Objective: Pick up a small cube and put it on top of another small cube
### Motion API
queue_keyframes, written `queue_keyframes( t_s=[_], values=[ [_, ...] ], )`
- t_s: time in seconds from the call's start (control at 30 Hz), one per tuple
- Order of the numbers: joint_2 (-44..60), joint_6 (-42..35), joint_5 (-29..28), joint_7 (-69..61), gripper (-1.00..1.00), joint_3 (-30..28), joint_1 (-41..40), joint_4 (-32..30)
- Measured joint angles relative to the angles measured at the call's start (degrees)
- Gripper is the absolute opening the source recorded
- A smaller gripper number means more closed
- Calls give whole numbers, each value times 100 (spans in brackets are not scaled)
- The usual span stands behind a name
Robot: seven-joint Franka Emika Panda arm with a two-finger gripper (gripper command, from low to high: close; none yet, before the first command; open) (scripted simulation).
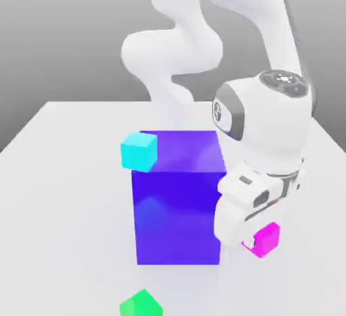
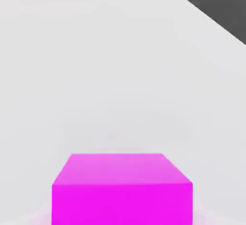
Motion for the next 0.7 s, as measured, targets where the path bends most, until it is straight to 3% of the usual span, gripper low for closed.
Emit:
queue_keyframes(
  t_s=[0.4,0.53,0.57,0.7],
  values=[
    [257,-649,111,-2652,-100,-631,-1305,1013],
    [890,-106,130,-2859,-100,-662,-1407,1125],
    [1065,55,137,-2869,100,-661,-1415,1136],
    [1065,54,137,-2869,100,-661,-1415,1136]
  ],
)
